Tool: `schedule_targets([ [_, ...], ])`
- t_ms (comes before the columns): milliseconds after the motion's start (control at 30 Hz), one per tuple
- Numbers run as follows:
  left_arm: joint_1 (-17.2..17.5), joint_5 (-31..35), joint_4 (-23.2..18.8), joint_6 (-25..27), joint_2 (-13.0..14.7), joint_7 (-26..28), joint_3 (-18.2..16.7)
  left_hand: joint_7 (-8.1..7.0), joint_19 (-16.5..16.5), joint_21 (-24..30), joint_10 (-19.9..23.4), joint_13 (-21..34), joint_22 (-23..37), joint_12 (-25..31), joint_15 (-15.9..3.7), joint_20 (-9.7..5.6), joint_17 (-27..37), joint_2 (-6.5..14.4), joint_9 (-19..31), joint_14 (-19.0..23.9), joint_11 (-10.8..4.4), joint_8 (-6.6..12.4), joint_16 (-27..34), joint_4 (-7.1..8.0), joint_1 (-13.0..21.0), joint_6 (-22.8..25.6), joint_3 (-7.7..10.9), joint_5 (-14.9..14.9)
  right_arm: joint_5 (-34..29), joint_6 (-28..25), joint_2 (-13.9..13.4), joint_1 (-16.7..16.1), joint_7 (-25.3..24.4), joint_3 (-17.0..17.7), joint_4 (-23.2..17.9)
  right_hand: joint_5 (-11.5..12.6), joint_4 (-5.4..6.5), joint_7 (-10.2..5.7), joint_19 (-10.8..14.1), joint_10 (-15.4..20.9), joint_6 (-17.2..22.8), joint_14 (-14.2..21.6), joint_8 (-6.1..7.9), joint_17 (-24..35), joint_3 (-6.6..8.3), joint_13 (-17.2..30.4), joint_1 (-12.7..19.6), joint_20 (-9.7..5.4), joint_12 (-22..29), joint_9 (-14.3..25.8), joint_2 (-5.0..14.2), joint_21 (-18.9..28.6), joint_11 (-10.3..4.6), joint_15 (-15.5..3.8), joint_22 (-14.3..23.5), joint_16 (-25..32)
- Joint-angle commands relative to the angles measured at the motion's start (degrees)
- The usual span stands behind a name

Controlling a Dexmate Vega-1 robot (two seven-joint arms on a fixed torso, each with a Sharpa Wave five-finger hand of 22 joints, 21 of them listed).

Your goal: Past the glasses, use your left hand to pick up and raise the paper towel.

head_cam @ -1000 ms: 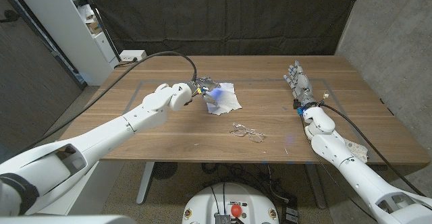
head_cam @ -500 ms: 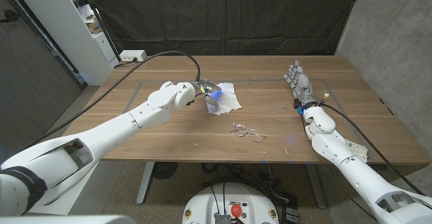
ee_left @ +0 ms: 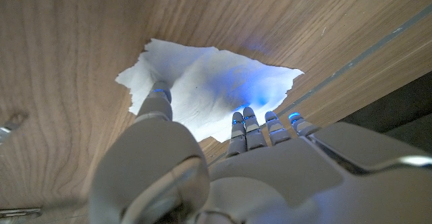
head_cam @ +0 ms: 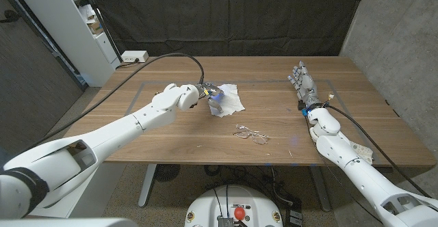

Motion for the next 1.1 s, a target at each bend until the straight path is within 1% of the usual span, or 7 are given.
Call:
schedule_targets([
  [33, 0.69, 0.46, -0.3, 0.82, -0.1, 0.67, 0.54, -0.59, 0.35, 0.56, 2.03, 0.2, 0.22, 0.96, -0.67, 0.3, 0.11, 0.45, 0.13, 1.54, -0.41, 0.88, 0.65, -0.16, 1.37, 2.06, -0.26, 0.7, -0.02, -0.21, -0.43, -0.66, -0.25, 0.14, -1.12, 0.12, -0.06, 0.29, 0.45, 0.39, 0.48, 0.09, -0.23, 0.08, -0.16, 0.2, 0.44, 0.11, -0.11, 0.13, 0.28, -0.2, -0.14, 0.4, 0.27, 0.33],
  [100, 0.69, 0.52, -0.21, 0.93, -0.17, 0.64, 0.63, -0.68, 0.78, 0.69, 3.41, 0.2, 0.21, 1.41, -1.06, 0.0, 0.09, 0.65, 0.14, 2.54, -0.66, 1.16, 0.85, -0.23, 1.84, 3.24, -0.23, 0.9, -0.05, -0.17, -0.44, -0.73, -0.34, 0.16, -1.21, 0.12, -0.07, 0.28, 0.43, 0.39, 0.47, 0.1, -0.23, 0.08, -0.17, 0.2, 0.43, 0.11, -0.11, 0.13, 0.27, -0.21, -0.15, 0.38, 0.27, 0.33],
  [167, 0.7, 0.46, -0.11, 1.01, -0.25, 0.62, 0.66, -1.04, 1.45, 0.85, 4.53, 0.18, 0.21, 1.68, -1.35, -1.31, 0.06, 0.93, 0.15, 3.76, -0.94, 1.46, 0.98, -0.3, 2.5, 4.78, -0.24, 1.13, -0.07, -0.18, -0.46, -0.76, -0.39, 0.18, -1.26, 0.12, -0.07, 0.16, 0.42, 0.49, 0.49, 0.11, -0.22, 0.08, -0.19, 0.21, 0.43, 0.12, -0.07, 0.13, 0.28, -0.21, -0.01, 0.39, 0.27, 0.33],
  [400, 0.71, 0.25, 0.25, 1.06, -0.43, 0.75, 0.82, -0.9, 2.31, 1.06, 5.43, 0.16, 0.2, 1.84, -1.56, -3.15, 0.03, 1.15, 0.16, 4.79, -0.85, 1.46, 1.04, -0.34, 3.05, 5.64, -0.29, 1.28, 0.03, -0.18, -0.33, -0.65, -0.39, 0.2, -1.04, 0.11, -0.08, 0.21, 0.37, 0.52, 0.54, 0.12, -0.21, 0.1, -0.24, 0.21, 0.39, 0.19, -0.07, 0.13, 0.29, -0.24, -0.04, 0.39, 0.27, 0.34],
  [500, 0.58, 0.18, 0.57, 1.1, -0.59, 0.68, 0.94, -0.85, 3.27, 1.32, 6.24, 0.16, 0.19, 2.03, -1.64, -3.39, 0.02, 1.35, 0.17, 5.67, -1.07, 1.54, 1.16, -0.41, 3.5, 6.34, -0.25, 1.38, 0.05, -0.23, -0.24, -0.42, -0.28, 0.14, -0.72, 0.11, -0.09, 0.2, 0.38, 0.6, 0.57, 0.13, -0.2, 0.11, -0.25, 0.21, 0.38, 0.26, -0.04, 0.13, 0.3, -0.23, -0.02, 0.38, 0.27, 0.35],
  [733, -0.05, -0.62, 1.91, 1.09, -1.42, -0.04, 1.43, -1.0, 9.24, 2.73, 9.63, 0.1, 0.18, 2.63, -2.89, -3.8, -0.03, 1.76, 0.2, 10.27, -1.95, 1.97, 1.66, -0.66, 5.54, 10.16, -0.4, 1.6, 0.13, -0.35, -0.1, -0.08, -0.1, 0.06, -0.22, 0.11, -0.1, 0.15, 0.34, 0.62, 0.62, 0.24, -0.18, 0.12, -0.29, 0.21, 0.36, 0.33, -0.04, 0.13, 0.3, -0.25, 0.0, 0.37, 0.28, 0.39],
  [1100, -1.26, -1.32, 3.34, 1.42, -2.3, -1.37, 2.41, -1.45, 16.0, 3.99, 13.96, 0.08, 0.22, 3.24, -3.92, -3.33, -0.06, 2.28, 0.26, 15.52, -2.69, 2.28, 2.01, -0.88, 8.13, 14.43, -0.63, 1.36, 0.2, -0.25, 0.07, 0.19, 0.08, 0.06, 0.45, 0.1, -0.1, 0.07, 0.34, 0.64, 0.75, 0.27, -0.14, 0.14, -0.35, 0.22, 0.31, 0.42, -0.04, 0.13, 0.33, -0.25, -0.03, 0.37, 0.28, 0.4],
])
